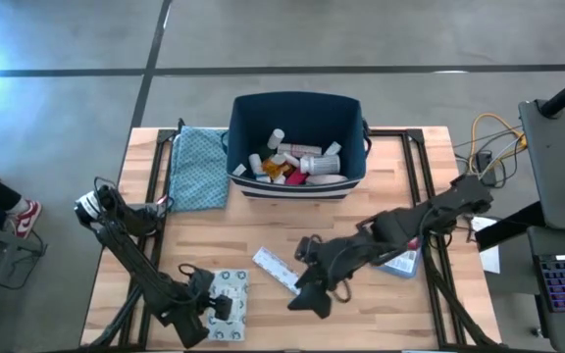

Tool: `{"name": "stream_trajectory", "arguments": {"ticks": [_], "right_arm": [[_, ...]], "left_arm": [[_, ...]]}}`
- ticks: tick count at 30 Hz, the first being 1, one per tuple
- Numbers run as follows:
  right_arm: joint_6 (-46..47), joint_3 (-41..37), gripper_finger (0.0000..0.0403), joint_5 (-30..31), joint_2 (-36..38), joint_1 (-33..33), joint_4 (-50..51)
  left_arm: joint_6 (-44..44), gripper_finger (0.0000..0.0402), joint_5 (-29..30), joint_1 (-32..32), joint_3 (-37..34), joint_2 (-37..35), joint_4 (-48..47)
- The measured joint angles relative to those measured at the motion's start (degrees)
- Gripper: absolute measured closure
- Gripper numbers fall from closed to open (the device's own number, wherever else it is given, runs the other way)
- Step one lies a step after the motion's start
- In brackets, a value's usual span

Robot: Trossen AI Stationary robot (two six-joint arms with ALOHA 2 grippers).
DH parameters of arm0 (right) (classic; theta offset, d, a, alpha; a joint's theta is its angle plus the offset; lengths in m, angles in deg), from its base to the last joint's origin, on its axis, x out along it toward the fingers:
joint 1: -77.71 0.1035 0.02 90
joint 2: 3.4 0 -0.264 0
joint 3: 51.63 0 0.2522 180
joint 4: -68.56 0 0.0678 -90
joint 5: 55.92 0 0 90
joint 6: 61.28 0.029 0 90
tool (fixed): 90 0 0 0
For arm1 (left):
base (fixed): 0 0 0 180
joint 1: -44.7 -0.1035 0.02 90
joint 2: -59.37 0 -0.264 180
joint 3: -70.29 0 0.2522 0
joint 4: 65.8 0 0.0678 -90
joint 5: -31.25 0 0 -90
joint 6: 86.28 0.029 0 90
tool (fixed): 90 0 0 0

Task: Pick & place medical supplies in basket/bin
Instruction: Put the mailer bag into the bin

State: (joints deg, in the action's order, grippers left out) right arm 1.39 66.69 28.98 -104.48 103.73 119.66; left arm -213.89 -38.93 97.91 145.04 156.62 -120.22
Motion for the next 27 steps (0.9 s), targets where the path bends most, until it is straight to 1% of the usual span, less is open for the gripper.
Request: {"name": "stream_trajectory", "arguments": {"ticks": [4, 7, 10, 17, 23, 27], "right_arm": [[5.4, -0.1, 0.0067, -1.4, -4.1, 0.0, -0.7], [8.1, -0.1, 0.0067, -4.0, -7.0, 0.3, -3.3], [10.4, -0.1, 0.0067, -4.7, -10.3, 0.6, -5.7], [11.1, -0.1, 0.0071, -5.5, -17.3, -1.7, -7.7], [13.9, -0.1, 0.0074, -6.8, -24.9, -4.0, -8.3], [17.1, -0.1, 0.0074, -8.5, -29.7, -4.9, -13.8]], "left_arm": [[0.8, 0.0078, 0.1, 0.0, -1.1, 0.0, 0.0], [1.0, 0.0078, 0.7, 0.0, -1.8, 0.0, 0.3], [2.4, 0.0078, 2.2, 0.0, -2.3, 0.0, 1.5], [5.3, 0.0078, 4.5, 0.0, -2.7, 0.0, 2.6], [11.5, 0.0078, 4.6, 2.4, -2.7, 0.0, 6.5], [12.6, 0.0078, 5.0, 4.3, -2.7, 0.0, 7.7]]}}
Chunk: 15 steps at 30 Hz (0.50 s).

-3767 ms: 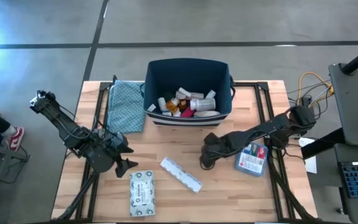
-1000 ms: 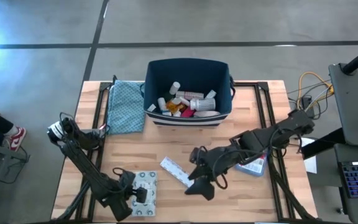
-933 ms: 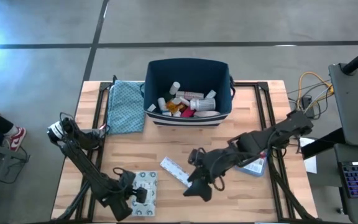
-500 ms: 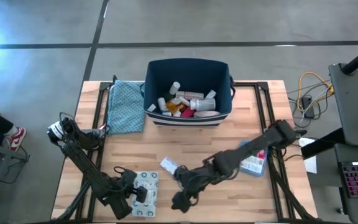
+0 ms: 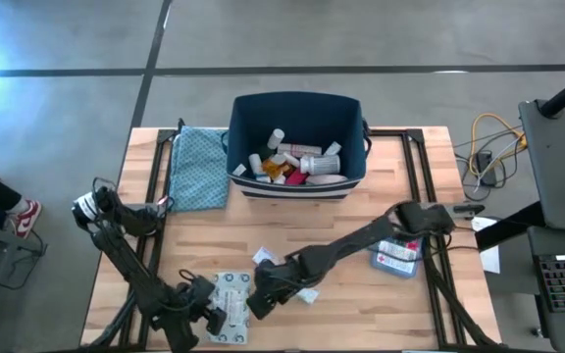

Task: Pick & place medical supplies in basket/bin
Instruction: Put the mailer bag into the bin

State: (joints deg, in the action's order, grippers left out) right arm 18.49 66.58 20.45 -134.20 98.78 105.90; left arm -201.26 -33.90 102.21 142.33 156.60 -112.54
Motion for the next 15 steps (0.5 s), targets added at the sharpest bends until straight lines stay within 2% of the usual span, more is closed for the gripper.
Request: {"name": "stream_trajectory", "arguments": {"ticks": [8, 15], "right_arm": [[9.2, 0.1, 0.0074, 1.2, -6.5, -1.2, -14.2], [10.5, 0.2, 0.0074, 8.6, -6.9, -3.0, -15.0]], "left_arm": [[0.1, 0.0078, 3.4, 2.3, 0.0, 0.0, 2.6], [2.9, 0.0078, 4.0, 2.4, -0.7, 0.5, 2.5]]}}
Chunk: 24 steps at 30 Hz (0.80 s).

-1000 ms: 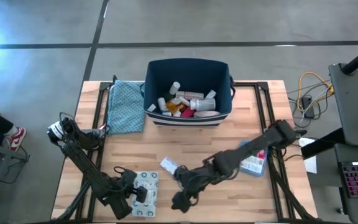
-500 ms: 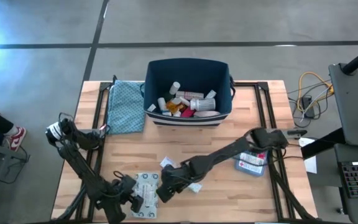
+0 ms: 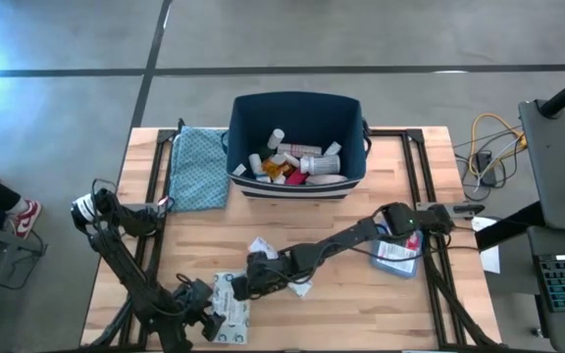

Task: Pick & place medical supplies in basket/bin
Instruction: Put the mailer bag into the bin

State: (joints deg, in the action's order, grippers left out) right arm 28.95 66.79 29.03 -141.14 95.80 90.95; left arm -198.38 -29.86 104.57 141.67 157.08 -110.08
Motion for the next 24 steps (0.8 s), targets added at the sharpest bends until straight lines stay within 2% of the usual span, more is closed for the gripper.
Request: {"name": "stream_trajectory", "arguments": {"ticks": [5, 11, 24], "right_arm": [[2.3, 0.0, 0.0074, 0.4, 0.0, -0.6, 3.0], [2.0, 0.0, 0.0074, 0.5, 0.0, 0.0, 4.0], [-5.8, -0.2, 0.0074, 2.5, 0.0, 1.2, 6.0]], "left_arm": [[0.5, 0.0078, 0.5, -0.2, -0.3, 2.4, 2.5], [0.4, 0.0078, 3.9, -1.0, -0.3, 5.3, 8.4], [0.6, 0.0078, 7.9, -4.2, -2.2, 5.7, 8.7]]}}
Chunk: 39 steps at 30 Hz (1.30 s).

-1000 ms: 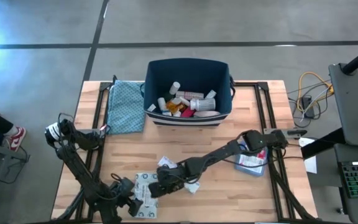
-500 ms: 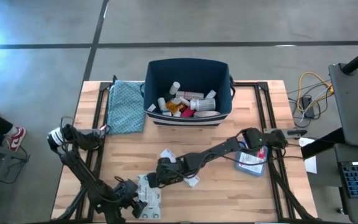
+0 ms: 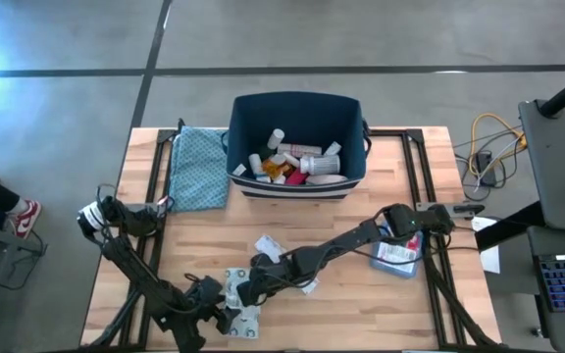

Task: Pick & place medical supplies in basket/bin
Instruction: Put the mailer bag into the bin

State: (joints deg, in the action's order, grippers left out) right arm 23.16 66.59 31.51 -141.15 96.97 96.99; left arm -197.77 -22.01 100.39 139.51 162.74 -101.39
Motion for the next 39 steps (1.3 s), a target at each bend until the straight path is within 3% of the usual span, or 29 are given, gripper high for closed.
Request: {"name": "stream_trajectory", "arguments": {"ticks": [16, 29, 39], "right_arm": [[-7.7, 2.6, 0.0080, 0.7, -0.6, -0.8, 0.3], [-11.2, 3.9, 0.0200, 1.6, -0.1, -1.0, 2.3], [-18.4, 5.1, 0.0215, 6.6, 4.8, -1.2, 7.3]], "left_arm": [[3.7, 0.0078, -0.3, -1.3, 0.7, -0.1, 2.5], [4.9, 0.0078, -0.4, -1.3, 0.7, -1.7, 1.1], [7.6, 0.0078, 0.6, -1.1, 0.6, -8.1, -1.8]]}}
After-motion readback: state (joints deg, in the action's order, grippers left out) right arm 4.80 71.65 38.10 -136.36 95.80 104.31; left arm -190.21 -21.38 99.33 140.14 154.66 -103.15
